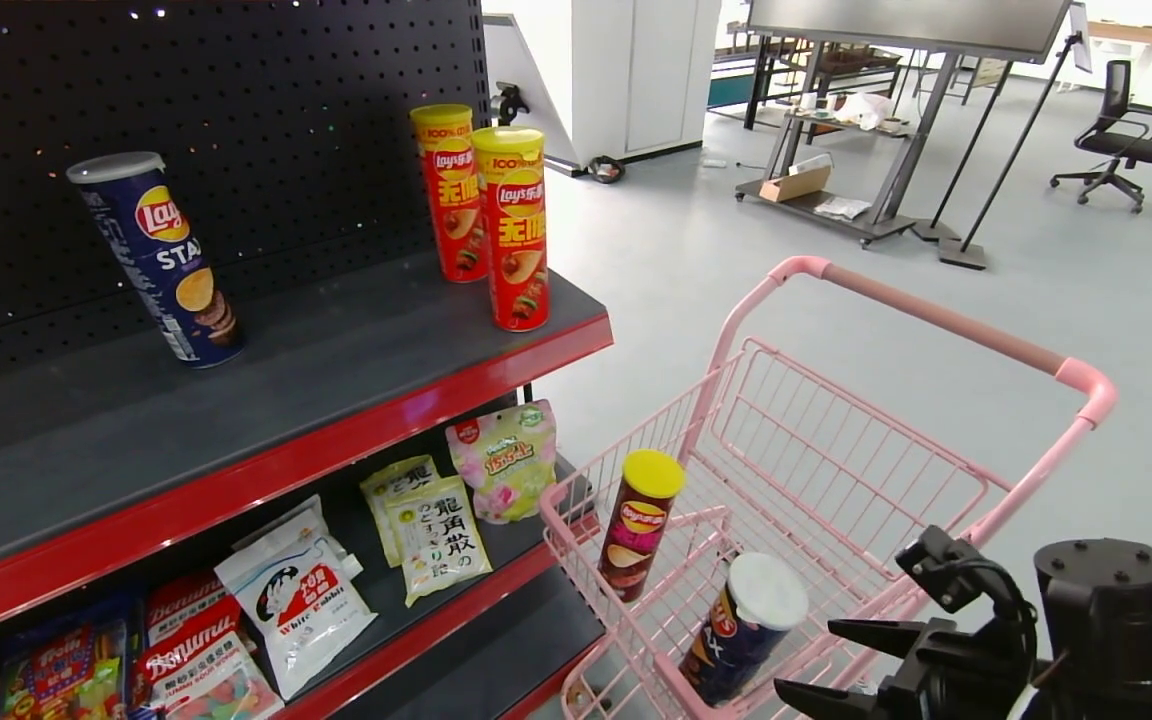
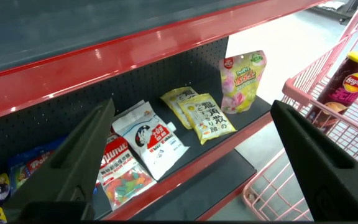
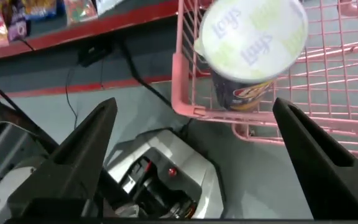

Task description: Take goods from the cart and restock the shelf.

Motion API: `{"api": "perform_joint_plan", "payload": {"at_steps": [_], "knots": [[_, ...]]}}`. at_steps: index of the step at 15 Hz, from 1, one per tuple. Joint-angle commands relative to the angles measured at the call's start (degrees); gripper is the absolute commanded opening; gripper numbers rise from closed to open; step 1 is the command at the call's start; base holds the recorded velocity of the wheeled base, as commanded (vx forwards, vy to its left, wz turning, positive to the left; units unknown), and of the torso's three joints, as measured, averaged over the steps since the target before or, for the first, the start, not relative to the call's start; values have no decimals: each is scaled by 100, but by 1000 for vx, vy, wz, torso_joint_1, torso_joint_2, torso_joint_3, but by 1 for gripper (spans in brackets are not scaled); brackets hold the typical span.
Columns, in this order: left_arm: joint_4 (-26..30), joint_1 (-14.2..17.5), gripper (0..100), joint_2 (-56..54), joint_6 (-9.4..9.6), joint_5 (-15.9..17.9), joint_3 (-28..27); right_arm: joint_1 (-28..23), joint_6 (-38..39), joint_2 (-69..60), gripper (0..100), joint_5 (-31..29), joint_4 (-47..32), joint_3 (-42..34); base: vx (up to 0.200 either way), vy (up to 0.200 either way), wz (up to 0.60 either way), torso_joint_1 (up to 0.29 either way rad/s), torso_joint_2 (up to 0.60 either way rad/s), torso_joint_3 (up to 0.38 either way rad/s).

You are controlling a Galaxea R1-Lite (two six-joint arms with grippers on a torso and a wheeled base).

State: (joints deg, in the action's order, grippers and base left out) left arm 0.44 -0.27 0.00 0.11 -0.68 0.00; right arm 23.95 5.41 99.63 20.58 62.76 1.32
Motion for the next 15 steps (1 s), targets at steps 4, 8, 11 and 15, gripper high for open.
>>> {"api": "perform_joint_plan", "payload": {"at_steps": [4, 8, 11, 15], "knots": [[0, 0, 100, 0, 7, -2, 0, 4, -234, 1401, 100, -238, 1098, -9, 0, 0, 0, 0, 0, 0], [0, 0, 100, 0, 7, -2, 0, 4, -497, 2201, 100, -405, 2162, -88, 0, 0, 0, 0, 0, 0], [0, 0, 100, 0, 7, -2, 0, 22, -576, 2517, 100, -537, 2425, -9, 0, 0, 0, 0, 0, 0], [0, 0, 100, 0, 7, -2, 0, 13, -576, 2710, 100, -528, 2557, 255, 0, 0, 0, 0, 0, 0]]}}
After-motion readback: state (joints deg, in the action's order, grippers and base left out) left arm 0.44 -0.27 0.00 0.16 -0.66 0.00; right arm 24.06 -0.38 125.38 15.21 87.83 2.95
